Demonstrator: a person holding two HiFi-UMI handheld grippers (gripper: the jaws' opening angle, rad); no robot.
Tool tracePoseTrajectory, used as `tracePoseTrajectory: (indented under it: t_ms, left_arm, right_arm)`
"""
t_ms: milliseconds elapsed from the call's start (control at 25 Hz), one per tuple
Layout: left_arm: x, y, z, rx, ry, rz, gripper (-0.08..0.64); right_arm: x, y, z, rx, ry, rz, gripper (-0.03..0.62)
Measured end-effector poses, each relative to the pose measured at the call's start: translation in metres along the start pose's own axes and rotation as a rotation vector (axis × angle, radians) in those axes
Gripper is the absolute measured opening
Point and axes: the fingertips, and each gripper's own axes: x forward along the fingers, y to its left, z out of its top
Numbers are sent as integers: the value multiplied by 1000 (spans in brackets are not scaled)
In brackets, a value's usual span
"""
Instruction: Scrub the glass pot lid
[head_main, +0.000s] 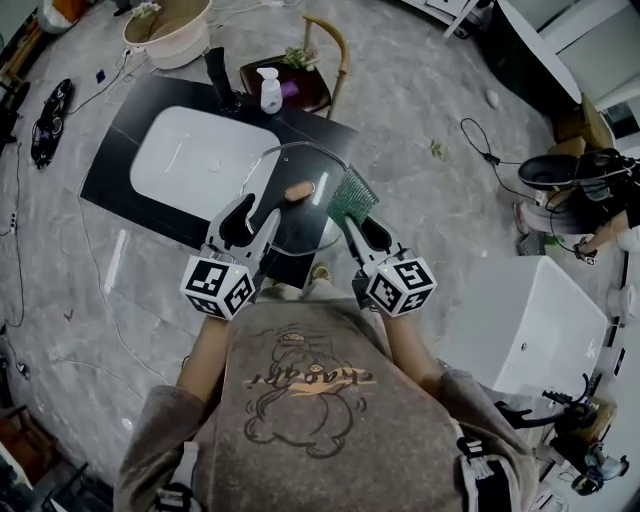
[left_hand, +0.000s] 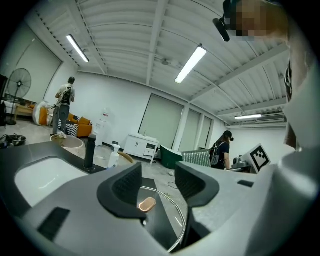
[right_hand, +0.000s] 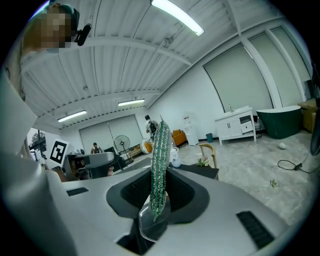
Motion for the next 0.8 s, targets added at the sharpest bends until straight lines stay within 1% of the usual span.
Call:
tracePoseTrajectory:
  t_ms: [40, 80, 200, 480, 800]
  left_arm:
    - [3, 1, -1, 7, 8, -6, 210]
    - [6, 2, -3, 18, 17, -11, 221]
    - [16, 8, -10, 61, 65, -28, 225]
    - [61, 17, -48, 184, 251, -81, 225]
    - [112, 18, -116, 270, 477, -179, 225]
  right_arm:
    - [1, -1, 0, 2, 0, -4, 95]
    - [3, -3, 1, 2, -2, -7, 95]
    - [8, -7, 4, 3, -6, -10, 95]
    - [7, -26, 9, 10, -6, -14, 95]
    - [2, -50, 7, 25, 18, -16, 95]
